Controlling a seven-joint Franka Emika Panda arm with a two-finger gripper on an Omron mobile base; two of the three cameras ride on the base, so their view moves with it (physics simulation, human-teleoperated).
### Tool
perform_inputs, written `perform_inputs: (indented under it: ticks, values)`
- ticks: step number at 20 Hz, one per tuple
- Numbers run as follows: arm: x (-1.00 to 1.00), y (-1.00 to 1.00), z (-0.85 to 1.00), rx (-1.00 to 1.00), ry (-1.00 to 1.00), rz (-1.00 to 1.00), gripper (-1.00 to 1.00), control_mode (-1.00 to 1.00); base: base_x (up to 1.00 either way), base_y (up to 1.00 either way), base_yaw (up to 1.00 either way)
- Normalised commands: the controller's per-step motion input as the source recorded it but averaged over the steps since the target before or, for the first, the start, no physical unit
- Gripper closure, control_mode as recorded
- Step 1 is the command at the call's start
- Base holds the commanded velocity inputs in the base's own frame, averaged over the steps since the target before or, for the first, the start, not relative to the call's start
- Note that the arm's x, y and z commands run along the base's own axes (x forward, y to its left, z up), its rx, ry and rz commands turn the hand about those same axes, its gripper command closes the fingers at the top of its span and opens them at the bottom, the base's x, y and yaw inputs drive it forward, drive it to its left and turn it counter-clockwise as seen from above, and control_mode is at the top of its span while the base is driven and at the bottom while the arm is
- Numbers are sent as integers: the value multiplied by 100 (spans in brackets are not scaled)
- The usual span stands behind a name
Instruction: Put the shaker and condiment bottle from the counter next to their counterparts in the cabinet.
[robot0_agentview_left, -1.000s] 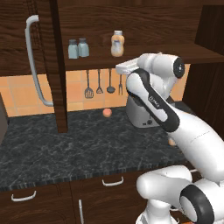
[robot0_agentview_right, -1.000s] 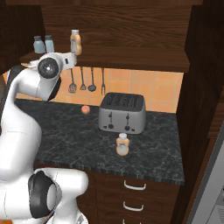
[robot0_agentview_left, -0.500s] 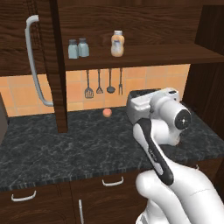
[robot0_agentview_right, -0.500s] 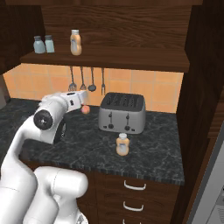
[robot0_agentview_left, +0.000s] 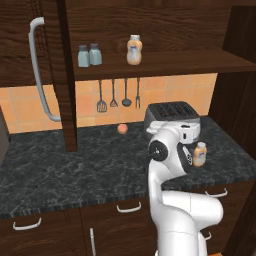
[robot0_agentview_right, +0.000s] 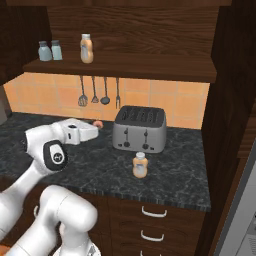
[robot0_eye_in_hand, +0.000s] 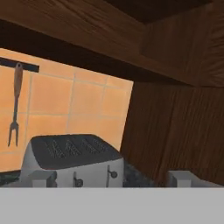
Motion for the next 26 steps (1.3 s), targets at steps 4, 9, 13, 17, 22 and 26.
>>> perform_inputs:
  ticks: [4, 9, 13, 17, 22, 26]
  values:
    - [33, -56, -70, 13, 2, -40, -100, -100, 0, 0, 0]
    - [6, -41, -99, 17, -5, -15, -100, -100, 0, 0, 0]
    - [-9, 0, -18, 5, -7, -36, -100, -100, 0, 0, 0]
    - [-27, -16, -9, 2, -2, -47, -100, -100, 0, 0, 0]
    - [-25, -38, -10, 0, 1, -20, -100, -100, 0, 0, 0]
    - [-5, -14, -21, 1, 7, 1, -100, -100, 0, 0, 0]
